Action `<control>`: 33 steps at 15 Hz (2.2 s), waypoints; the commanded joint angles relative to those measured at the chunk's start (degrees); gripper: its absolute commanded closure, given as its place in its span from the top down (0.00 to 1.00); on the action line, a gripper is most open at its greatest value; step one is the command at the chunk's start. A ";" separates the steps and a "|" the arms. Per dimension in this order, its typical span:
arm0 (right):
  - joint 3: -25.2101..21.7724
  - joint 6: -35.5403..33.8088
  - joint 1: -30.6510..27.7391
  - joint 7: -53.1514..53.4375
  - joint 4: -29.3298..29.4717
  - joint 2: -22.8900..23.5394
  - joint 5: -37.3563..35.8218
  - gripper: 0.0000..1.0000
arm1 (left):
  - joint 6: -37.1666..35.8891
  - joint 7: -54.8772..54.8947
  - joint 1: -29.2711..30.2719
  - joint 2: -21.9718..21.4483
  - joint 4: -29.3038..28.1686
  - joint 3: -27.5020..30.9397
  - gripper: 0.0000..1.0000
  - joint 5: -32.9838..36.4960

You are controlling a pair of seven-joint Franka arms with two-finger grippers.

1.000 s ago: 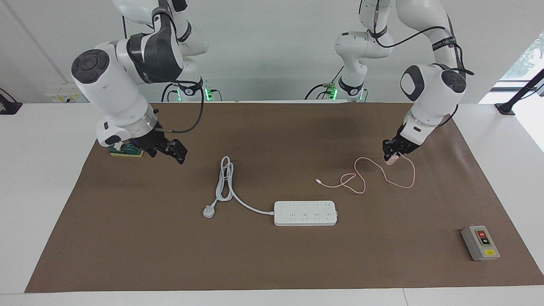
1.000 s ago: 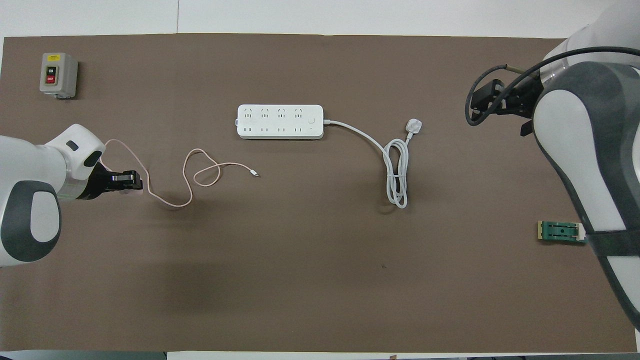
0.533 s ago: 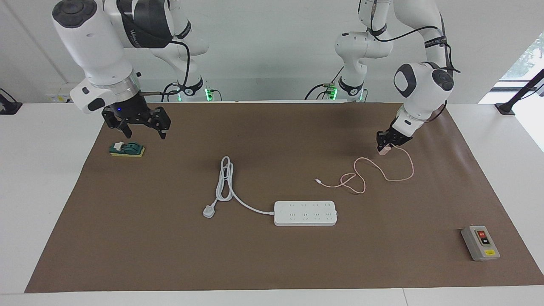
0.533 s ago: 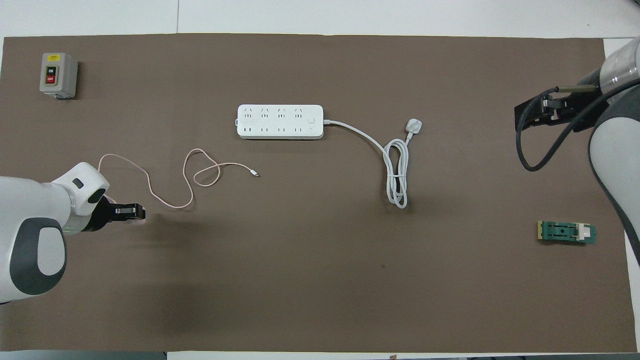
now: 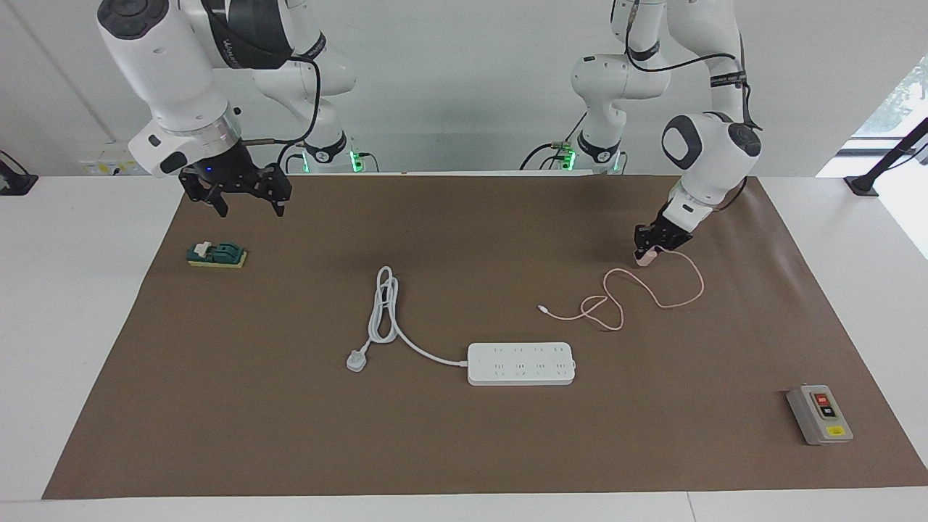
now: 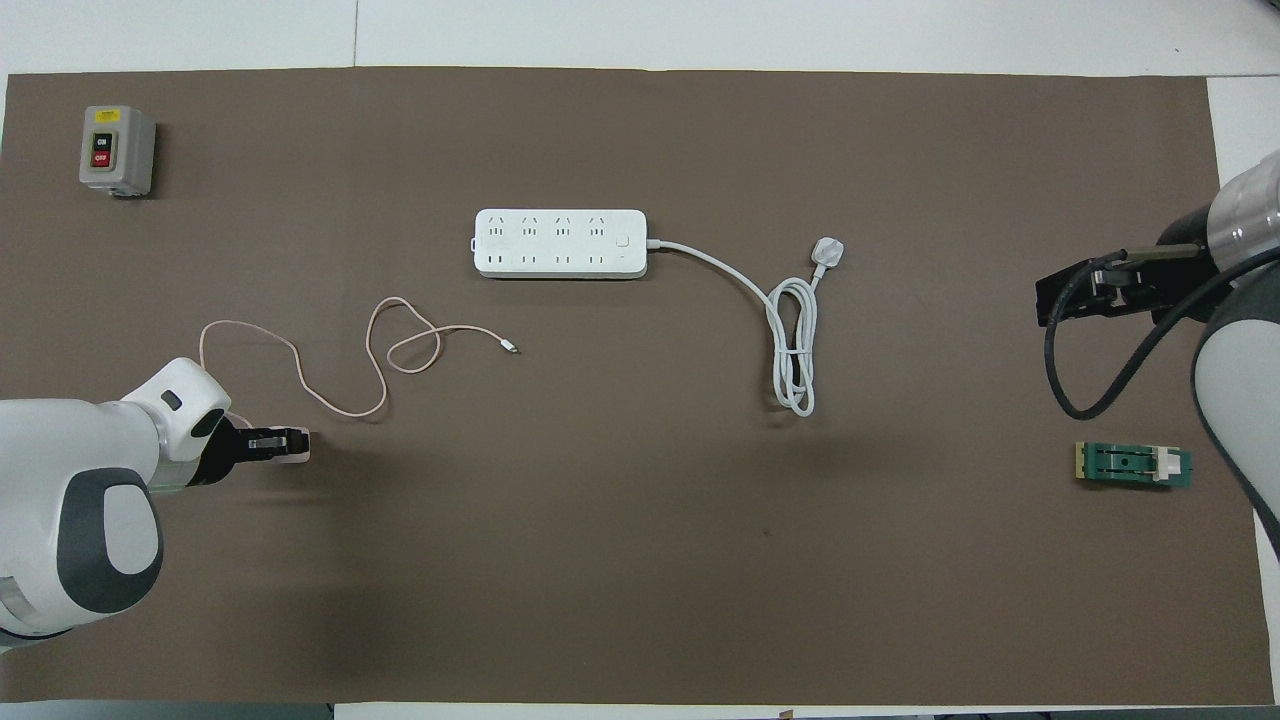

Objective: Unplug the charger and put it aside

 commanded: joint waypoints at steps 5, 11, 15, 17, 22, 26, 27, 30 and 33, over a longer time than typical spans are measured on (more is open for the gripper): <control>0.16 1.97 0.12 -1.79 -0.63 0.74 -1.17 1.00 | 4.14 3.07 1.25 1.48 0.69 -0.23 1.00 -0.95; 0.78 2.32 -1.98 -5.39 0.43 2.59 -2.40 1.00 | -8.58 5.01 6.25 3.50 11.93 0.03 1.00 1.95; 0.95 1.62 -4.88 -7.42 1.93 3.48 -1.88 1.00 | -17.81 2.39 8.72 5.53 21.77 0.03 1.00 7.03; 3.75 1.18 -7.51 -7.42 1.84 3.39 -1.79 1.00 | -22.30 -2.35 8.37 6.40 26.17 0.03 1.00 10.72; 4.99 0.47 -8.58 -7.15 1.66 3.12 -1.79 1.00 | -30.72 -7.99 7.67 6.76 35.92 -0.06 1.00 11.88; 4.91 -0.85 -8.23 -7.06 1.75 2.77 -1.79 1.00 | -43.21 -10.99 6.53 6.15 44.64 -0.76 1.00 15.30; 4.91 -0.93 -8.14 -7.06 1.93 2.77 -1.79 1.00 | -45.85 -11.25 5.48 5.80 46.13 -0.67 1.00 15.83; 4.56 -0.32 -8.14 -7.59 2.01 2.86 -1.79 1.00 | -49.92 -12.92 3.63 5.79 50.62 -1.46 1.00 15.93; 3.42 -0.32 -8.23 -8.99 2.89 4.09 -1.44 1.00 | -48.78 -12.93 0.73 5.97 50.71 -1.64 1.00 15.93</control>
